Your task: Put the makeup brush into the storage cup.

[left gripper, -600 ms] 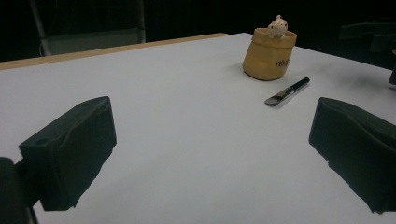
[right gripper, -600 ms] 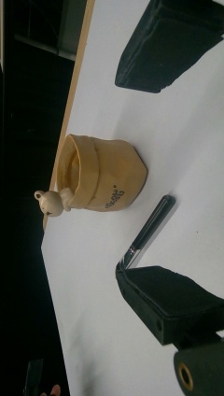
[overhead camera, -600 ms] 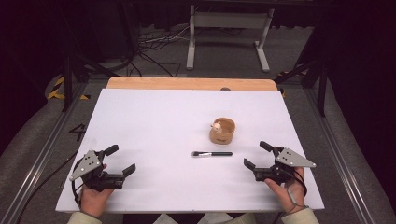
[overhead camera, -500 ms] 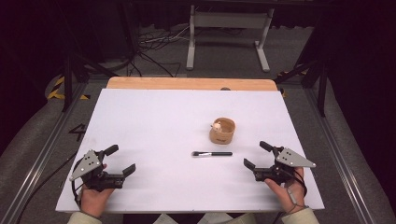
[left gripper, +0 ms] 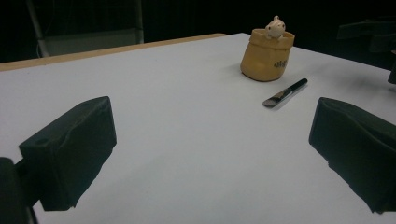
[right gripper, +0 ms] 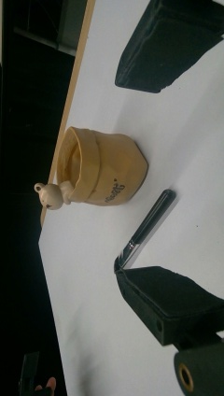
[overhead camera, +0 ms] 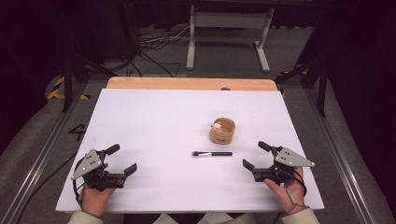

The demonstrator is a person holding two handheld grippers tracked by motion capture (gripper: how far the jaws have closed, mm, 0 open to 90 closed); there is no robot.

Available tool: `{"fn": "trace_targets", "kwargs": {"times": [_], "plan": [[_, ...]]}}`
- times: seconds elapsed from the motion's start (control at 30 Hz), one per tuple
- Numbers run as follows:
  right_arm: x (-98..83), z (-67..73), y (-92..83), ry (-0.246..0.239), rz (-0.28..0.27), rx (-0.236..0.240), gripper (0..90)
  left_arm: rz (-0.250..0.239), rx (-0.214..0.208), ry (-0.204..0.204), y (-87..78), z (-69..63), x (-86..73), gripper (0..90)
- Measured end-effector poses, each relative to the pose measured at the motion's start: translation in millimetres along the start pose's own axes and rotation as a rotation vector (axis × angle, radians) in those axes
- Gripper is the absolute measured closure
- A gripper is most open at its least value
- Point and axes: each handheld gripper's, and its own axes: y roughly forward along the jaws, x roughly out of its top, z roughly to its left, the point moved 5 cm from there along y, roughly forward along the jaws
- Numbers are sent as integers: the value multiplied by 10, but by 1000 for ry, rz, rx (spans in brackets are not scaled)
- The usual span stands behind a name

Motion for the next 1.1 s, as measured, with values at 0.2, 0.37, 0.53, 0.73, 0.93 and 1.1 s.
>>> {"fn": "trace_targets", "kwargs": {"times": [0.2, 0.37, 0.53, 0.73, 0.93, 1.1], "plan": [[76, 82, 104, -12, 9, 42, 77, -2, 6, 7, -21, -7, 4, 14], [150, 174, 231, -21, 41, 85, 77, -2, 5, 6, -35, 3, 5, 14], [259, 288, 347, -45, 55, 131, 77, -1, 1, 5, -21, -10, 10, 14], [386, 406, 454, -86, 63, 177, 82, 0, -6, 19, -14, -21, 18, 14], [466, 496, 557, -86, 51, 208, 83, 1, -2, 18, -7, -18, 18, 14], [565, 528, 595, -127, 96, 230, 142, -1, -3, 13, -5, -23, 20, 15]]}}
